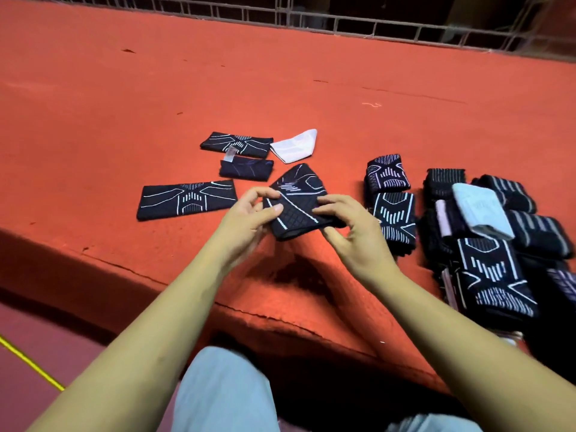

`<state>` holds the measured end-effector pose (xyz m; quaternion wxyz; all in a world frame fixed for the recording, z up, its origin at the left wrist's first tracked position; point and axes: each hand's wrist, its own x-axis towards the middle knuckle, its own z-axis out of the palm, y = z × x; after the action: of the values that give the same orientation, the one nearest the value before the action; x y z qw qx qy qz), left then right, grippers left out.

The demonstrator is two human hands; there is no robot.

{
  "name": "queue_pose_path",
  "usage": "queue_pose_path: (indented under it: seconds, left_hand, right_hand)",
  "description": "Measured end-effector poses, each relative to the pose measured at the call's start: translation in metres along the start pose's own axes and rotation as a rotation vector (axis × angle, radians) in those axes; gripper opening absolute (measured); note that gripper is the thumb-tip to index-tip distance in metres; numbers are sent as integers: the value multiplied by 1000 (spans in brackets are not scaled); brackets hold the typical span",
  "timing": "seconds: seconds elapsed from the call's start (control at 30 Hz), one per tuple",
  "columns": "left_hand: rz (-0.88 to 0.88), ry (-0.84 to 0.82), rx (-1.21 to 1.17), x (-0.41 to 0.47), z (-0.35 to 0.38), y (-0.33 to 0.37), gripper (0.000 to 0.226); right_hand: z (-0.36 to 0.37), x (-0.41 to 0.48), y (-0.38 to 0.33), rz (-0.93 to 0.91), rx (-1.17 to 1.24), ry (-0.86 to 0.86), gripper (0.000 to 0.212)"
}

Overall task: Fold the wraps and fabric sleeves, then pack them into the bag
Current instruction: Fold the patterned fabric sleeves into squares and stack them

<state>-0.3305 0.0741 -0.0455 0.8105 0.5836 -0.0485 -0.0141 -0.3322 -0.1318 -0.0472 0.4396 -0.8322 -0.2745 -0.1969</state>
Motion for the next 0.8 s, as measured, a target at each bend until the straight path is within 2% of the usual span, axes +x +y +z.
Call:
queue_pose_path:
  seconds: [0.1, 0.17, 0.23, 0.3, 0.37, 0.43, 0.53, 0.67, 0.73, 0.8]
  left_hand:
    - [-171, 13, 481, -13, -19, -38, 16]
    - [-182, -40, 704, -21, -32, -57, 13]
    - [-110, -110, 873, -27, -39, -69, 12]
    - [16, -97, 1057, -32, -42, -74, 11]
    - [149, -120, 1185, -34, -41, -73, 23]
    - [203, -210, 1188, -33, -38, -71, 39]
    - [118, -234, 1115, -24, -33, -76, 48]
    - [56, -243, 1165, 6, -26, -86, 48]
    - [14, -134, 1121, 29, -20, -83, 52]
    - [-73, 63, 1068, 53, -13, -78, 53]
  right_hand:
    - [9, -43, 28, 29, -113, -149, 31]
    - [15, -68, 43, 69, -188, -222, 24]
    - [19, -83, 50, 64, -195, -245, 20]
    - [21, -91, 53, 51, -136, -253, 17]
    - [21, -94, 56, 83, -63, -286, 15]
    - [20, -96, 57, 152, -5, -331, 27]
    - [20, -100, 56, 182, -41, -347, 43]
    - [20, -100, 54, 144, -71, -341, 32]
    - [20, -100, 54, 117, -72, -344, 24]
    - [20, -100, 53, 106, -69, -332, 19]
